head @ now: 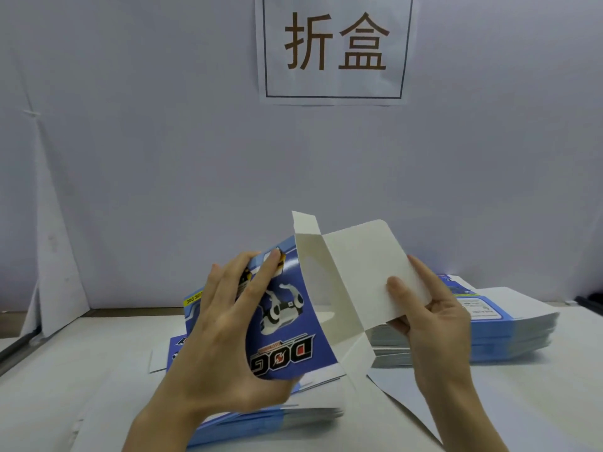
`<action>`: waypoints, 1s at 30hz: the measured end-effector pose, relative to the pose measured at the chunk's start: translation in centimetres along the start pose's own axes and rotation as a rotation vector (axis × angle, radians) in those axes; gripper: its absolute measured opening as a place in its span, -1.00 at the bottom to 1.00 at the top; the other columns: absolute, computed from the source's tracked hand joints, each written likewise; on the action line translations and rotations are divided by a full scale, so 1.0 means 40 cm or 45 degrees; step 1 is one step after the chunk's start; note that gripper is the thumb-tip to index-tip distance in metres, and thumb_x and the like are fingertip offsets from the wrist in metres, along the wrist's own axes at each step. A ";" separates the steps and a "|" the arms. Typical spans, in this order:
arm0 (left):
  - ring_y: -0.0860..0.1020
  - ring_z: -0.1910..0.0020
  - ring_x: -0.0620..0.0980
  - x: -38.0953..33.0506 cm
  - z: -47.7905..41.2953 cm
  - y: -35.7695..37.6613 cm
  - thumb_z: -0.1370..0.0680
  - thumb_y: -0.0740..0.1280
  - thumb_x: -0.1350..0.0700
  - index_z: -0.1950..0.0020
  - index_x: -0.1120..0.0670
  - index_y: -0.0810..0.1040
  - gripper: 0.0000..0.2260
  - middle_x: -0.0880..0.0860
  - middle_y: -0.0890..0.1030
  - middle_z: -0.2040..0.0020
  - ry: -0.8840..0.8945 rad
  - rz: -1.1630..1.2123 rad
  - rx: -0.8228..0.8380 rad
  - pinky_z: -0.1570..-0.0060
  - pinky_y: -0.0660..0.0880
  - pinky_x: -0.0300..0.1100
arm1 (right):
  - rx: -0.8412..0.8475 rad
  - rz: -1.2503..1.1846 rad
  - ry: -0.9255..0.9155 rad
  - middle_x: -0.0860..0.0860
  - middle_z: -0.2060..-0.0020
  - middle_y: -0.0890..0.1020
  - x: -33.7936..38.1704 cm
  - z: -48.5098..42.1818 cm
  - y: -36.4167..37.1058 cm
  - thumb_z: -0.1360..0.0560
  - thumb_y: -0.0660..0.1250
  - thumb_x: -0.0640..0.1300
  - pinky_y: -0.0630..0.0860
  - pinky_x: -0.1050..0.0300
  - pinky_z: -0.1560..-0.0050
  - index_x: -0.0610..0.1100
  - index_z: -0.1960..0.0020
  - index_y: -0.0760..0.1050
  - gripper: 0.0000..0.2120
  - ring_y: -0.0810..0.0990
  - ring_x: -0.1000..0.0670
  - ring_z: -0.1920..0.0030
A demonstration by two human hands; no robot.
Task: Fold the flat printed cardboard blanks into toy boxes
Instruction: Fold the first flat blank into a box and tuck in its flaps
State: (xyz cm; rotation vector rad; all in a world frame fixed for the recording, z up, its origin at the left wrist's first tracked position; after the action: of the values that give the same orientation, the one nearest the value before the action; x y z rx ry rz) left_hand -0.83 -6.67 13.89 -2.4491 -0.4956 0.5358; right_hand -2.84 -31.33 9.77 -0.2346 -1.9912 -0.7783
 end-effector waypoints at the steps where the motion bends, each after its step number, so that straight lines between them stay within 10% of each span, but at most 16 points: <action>1: 0.29 -0.38 0.09 -0.001 0.000 0.002 -0.16 0.52 -0.19 -0.54 -0.13 0.07 0.04 -0.04 0.23 -0.45 0.009 -0.028 -0.002 -0.24 0.44 0.20 | -0.034 0.020 -0.063 0.14 0.16 0.71 0.011 0.004 -0.004 -0.46 0.42 -0.23 0.61 0.17 0.29 0.15 -0.03 0.64 -0.70 0.67 0.14 0.17; 6: 0.26 -0.41 0.13 -0.006 0.004 0.023 -0.17 0.47 -0.26 -0.54 -0.17 0.04 0.02 -0.01 0.22 -0.47 -0.016 -0.097 0.035 -0.28 0.38 0.28 | -0.149 0.201 -0.293 0.24 0.13 0.69 0.040 0.026 -0.006 -0.53 0.35 -0.18 0.60 -0.06 0.04 0.29 0.07 0.65 -0.67 0.61 0.12 0.10; 10: 0.23 -0.40 0.07 -0.026 0.000 0.021 -0.21 0.40 -0.29 -0.53 -0.03 0.12 -0.03 0.09 0.28 -0.44 0.080 -0.237 0.002 -0.23 0.33 0.41 | -0.022 -0.167 0.057 0.17 0.32 0.66 0.012 0.017 0.010 -0.34 0.35 0.17 0.59 0.17 0.33 0.14 0.25 0.67 -0.83 0.62 0.10 0.29; 30: 0.25 -0.39 0.17 -0.022 0.003 0.012 -0.16 0.46 -0.30 -0.50 0.05 0.19 0.01 0.18 0.31 -0.39 0.086 -0.407 -0.132 -0.23 0.36 0.38 | 0.187 0.096 -0.143 0.05 0.14 0.73 0.060 0.018 0.051 -0.39 0.42 -0.13 0.53 0.37 0.25 -0.04 0.02 0.64 -0.83 0.68 0.15 0.16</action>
State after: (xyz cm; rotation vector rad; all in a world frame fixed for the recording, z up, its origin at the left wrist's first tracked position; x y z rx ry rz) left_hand -1.54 -7.39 13.76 -2.4083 -0.8858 0.2994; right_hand -3.69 -29.66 12.38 -0.2699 -2.1218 -0.5789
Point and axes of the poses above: each hand's wrist, its own z-axis away from the middle knuckle, its own y-axis out of the palm, x = y × z, the point moved 9 cm from there along -z, towards the middle knuckle
